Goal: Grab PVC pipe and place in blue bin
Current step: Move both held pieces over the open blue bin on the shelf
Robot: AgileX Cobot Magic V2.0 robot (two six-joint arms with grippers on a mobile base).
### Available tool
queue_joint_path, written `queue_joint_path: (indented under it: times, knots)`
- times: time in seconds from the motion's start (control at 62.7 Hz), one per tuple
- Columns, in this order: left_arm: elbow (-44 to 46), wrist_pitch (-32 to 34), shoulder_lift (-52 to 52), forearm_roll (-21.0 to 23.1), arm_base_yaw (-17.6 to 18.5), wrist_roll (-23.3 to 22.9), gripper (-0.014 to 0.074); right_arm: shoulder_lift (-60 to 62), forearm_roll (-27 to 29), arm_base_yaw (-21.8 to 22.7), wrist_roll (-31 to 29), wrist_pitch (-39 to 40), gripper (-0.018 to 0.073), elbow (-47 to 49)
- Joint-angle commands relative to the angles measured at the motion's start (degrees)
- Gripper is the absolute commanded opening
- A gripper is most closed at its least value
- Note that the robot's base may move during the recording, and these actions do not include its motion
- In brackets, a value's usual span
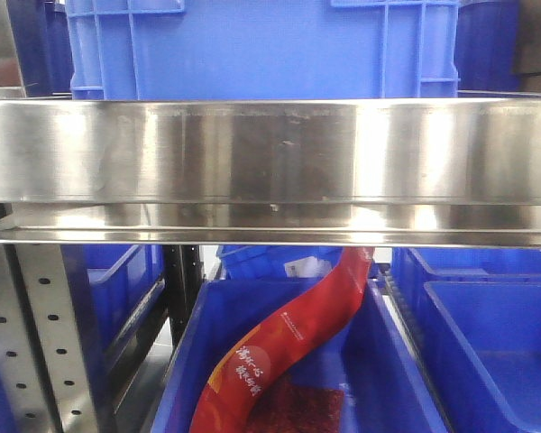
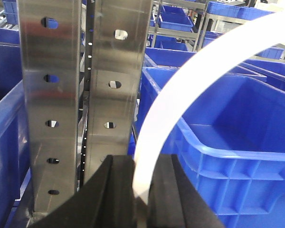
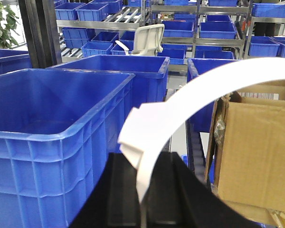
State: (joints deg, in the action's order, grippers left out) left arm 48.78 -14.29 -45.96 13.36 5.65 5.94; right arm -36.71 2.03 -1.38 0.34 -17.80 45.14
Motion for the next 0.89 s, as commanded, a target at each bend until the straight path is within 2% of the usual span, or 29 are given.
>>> queue_joint_path:
  times: [0.0, 0.303, 0.542, 0.717, 0.877]
  knots:
    - [0.1, 1.6, 0.4, 0.5, 0.3, 0.0, -0.0111, 0.3, -0.4, 0.0, -0.3, 1.6, -0.0167, 0.0]
    - [0.1, 1.6, 0.4, 0.5, 0.3, 0.0, -0.0111, 0.3, -0.4, 0.0, -0.3, 2.4, -0.0167, 0.0]
    - [0.1, 1.7, 0.3, 0.5, 0.3, 0.0, -0.0111, 0.3, -0.4, 0.0, -0.3, 8.1, -0.0167, 0.0]
    - [0.1, 1.9, 0.0, 0.5, 0.3, 0.0, -0.0111, 0.3, -0.4, 0.0, -0.3, 8.8, -0.0167, 0.0]
    - [1.0, 0.8, -0.8, 0.4, 0.5, 1.5, -0.0111, -0.4, 1.7, -0.1, 0.0, 8.8, -0.0167, 0.2]
